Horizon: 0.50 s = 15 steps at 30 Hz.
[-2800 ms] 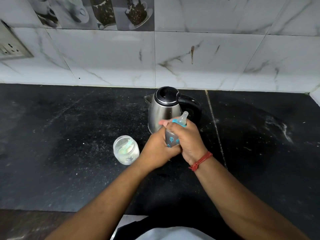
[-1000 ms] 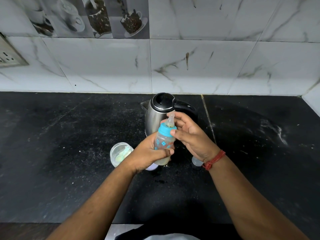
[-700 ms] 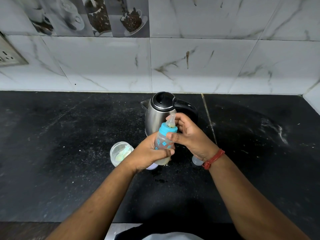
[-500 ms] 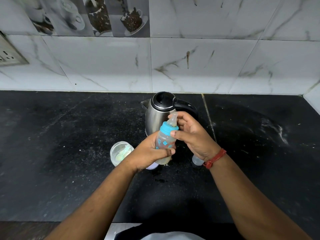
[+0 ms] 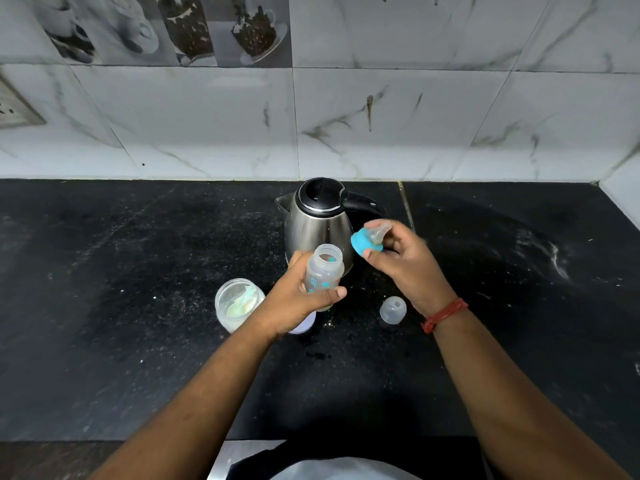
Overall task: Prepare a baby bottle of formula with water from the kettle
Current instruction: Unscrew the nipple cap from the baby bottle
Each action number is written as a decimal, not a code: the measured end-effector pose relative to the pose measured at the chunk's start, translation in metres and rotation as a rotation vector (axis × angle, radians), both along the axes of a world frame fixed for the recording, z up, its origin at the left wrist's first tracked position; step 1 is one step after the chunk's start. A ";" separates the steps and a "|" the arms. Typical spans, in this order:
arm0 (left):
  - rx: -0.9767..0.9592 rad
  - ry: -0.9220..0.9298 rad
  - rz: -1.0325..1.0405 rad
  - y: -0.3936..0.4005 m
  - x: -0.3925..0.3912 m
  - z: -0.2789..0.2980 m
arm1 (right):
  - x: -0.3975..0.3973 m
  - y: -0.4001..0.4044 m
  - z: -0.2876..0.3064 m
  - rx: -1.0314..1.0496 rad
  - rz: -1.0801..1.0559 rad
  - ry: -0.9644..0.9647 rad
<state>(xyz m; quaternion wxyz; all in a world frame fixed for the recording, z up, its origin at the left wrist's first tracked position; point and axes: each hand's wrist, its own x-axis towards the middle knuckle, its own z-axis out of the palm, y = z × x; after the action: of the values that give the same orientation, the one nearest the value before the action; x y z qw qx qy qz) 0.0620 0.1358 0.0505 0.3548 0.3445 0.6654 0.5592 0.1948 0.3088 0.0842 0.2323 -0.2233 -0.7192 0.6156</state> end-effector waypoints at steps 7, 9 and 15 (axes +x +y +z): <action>-0.007 0.151 0.065 0.007 0.005 -0.025 | 0.022 0.003 -0.062 0.612 -0.006 -0.433; -0.035 0.186 0.070 0.009 0.008 -0.034 | 0.024 0.001 -0.074 0.733 0.011 -0.527; -0.150 0.225 0.026 0.013 0.018 -0.057 | 0.023 -0.002 -0.096 0.922 0.087 -0.706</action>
<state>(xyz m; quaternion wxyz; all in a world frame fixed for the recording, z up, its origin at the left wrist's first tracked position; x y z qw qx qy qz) 0.0798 0.1485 -0.0064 0.2953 0.3689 0.7453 0.4703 0.2181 0.3065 -0.0115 0.0261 -0.2611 -0.9553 0.1363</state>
